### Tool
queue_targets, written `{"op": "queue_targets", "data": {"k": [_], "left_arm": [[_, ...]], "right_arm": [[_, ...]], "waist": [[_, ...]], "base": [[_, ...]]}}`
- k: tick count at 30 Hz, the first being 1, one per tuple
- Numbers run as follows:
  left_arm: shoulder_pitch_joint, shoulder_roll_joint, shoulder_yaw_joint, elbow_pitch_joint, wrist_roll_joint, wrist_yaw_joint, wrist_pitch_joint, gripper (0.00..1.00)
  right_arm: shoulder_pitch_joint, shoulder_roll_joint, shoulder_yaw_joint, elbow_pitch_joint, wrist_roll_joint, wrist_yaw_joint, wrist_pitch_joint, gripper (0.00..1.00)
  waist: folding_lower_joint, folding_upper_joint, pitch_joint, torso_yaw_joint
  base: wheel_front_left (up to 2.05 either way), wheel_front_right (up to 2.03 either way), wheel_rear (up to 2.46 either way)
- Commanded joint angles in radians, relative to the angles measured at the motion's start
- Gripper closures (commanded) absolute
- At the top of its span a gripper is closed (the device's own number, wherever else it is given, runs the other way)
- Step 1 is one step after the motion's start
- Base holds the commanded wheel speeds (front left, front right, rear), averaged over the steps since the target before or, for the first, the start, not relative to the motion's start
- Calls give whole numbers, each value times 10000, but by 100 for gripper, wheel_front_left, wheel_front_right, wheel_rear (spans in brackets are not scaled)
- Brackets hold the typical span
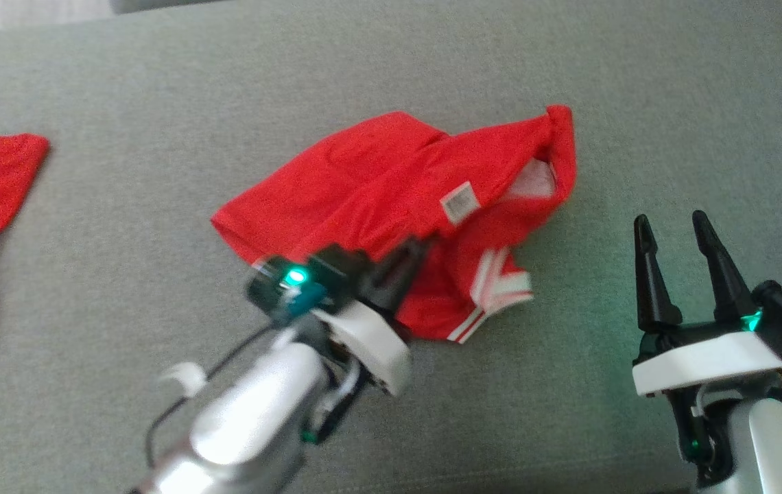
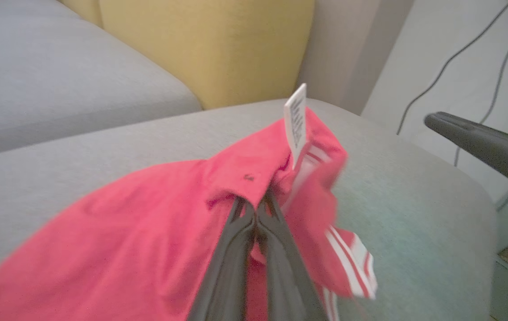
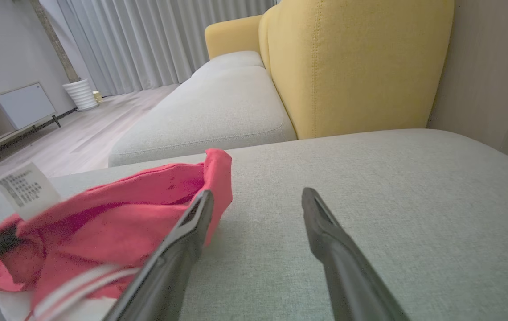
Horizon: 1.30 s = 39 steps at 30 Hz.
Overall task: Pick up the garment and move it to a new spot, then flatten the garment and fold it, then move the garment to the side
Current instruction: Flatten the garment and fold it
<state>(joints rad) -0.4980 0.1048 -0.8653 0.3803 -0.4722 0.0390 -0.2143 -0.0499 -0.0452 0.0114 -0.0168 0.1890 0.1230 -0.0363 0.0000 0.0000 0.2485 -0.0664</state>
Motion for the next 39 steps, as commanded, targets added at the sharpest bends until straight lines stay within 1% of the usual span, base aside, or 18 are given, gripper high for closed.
{"op": "queue_targets", "data": {"k": [1,7,9,12,14,17,20,21,22,26,30,36,39], "left_arm": [[-244,559,625,-774,-65,277,20,100],[369,2132,1820,-2295,-194,1401,344,100],[719,2646,2211,-2542,-266,1758,413,100],[1341,3208,2769,-2509,-602,2104,430,100],[1709,3408,3040,-2284,-859,2180,347,100],[1999,3449,3182,-1928,-1108,2125,245,100],[2207,3296,3207,-1159,-1412,1814,63,100],[2211,3202,3244,-895,-1480,1744,-29,63],[2219,3100,3257,-622,-1552,1657,-93,0],[2152,2744,3405,40,-1621,1395,-350,0],[2314,2481,3822,-13,-1596,1336,-456,0],[2909,2194,4675,-1350,-1039,1504,-471,0],[3175,2177,5003,-2015,-676,1672,-472,0]], "right_arm": [[-91,-51,183,-261,126,77,-83,0],[32,-51,184,-145,210,77,-105,0],[65,-51,191,-122,226,77,-111,0],[107,-51,182,-87,237,77,-116,0],[122,-51,166,-80,238,77,-109,0],[124,-51,147,-80,229,77,-94,0],[95,-51,144,-91,195,77,-59,0],[79,-51,149,-100,181,77,-44,0],[58,-51,158,-111,164,77,-28,0],[-38,-51,181,-153,42,77,31,0],[-98,-51,212,-182,-98,77,65,0],[-42,-51,178,-305,-288,77,99,0],[84,-51,141,-405,-398,77,155,0]], "waist": [[0,0,-280,250],[0,0,-614,402],[0,0,-660,398],[0,0,-719,393],[0,0,-723,393],[0,0,-708,408],[0,0,-647,446],[0,0,-624,457],[0,0,-608,465],[0,0,-570,490],[0,0,-656,523],[0,0,-916,707],[0,0,-1070,819]], "base": [[0,0,0],[0,0,0],[0,0,0],[0,0,0],[0,0,0],[0,0,0],[0,0,0],[0,0,0],[0,0,0],[0,0,0],[0,0,0],[0,0,0],[0,0,0]]}}
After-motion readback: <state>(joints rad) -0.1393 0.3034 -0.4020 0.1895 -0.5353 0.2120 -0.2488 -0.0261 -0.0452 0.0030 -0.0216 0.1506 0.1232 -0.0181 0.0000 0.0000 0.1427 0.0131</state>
